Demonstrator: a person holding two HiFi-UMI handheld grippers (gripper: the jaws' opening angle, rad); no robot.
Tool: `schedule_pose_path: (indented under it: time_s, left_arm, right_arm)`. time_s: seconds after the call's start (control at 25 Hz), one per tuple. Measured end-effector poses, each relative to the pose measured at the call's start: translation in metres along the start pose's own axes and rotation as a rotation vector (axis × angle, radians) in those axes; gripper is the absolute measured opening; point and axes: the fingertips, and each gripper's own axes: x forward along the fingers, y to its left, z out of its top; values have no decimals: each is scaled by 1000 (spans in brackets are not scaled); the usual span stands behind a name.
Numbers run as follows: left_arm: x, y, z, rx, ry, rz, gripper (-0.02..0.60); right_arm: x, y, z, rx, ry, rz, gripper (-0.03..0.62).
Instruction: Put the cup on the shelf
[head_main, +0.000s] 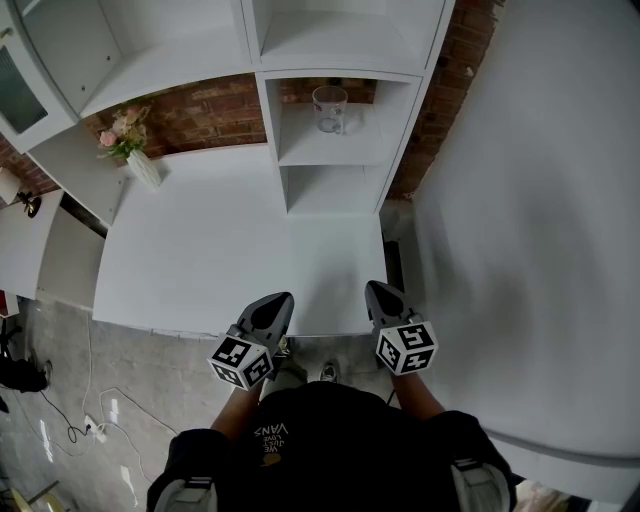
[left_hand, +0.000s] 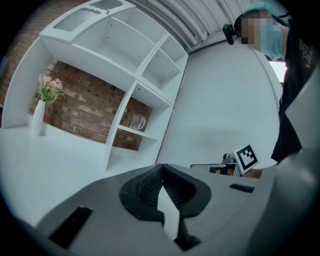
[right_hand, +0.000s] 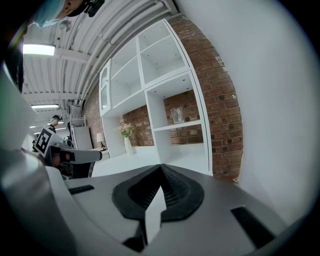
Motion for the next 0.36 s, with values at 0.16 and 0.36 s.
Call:
schedule_pose_path:
  time_s: [0.16,0.36]
  left_arm:
    - [0,1,1,0,-4,2,8]
    - [-2,3,1,1,-1,2,8]
  right_arm:
    - [2,0,1,-1,-2,-1,0]
    - [3,1,-1,5,3,-4,0]
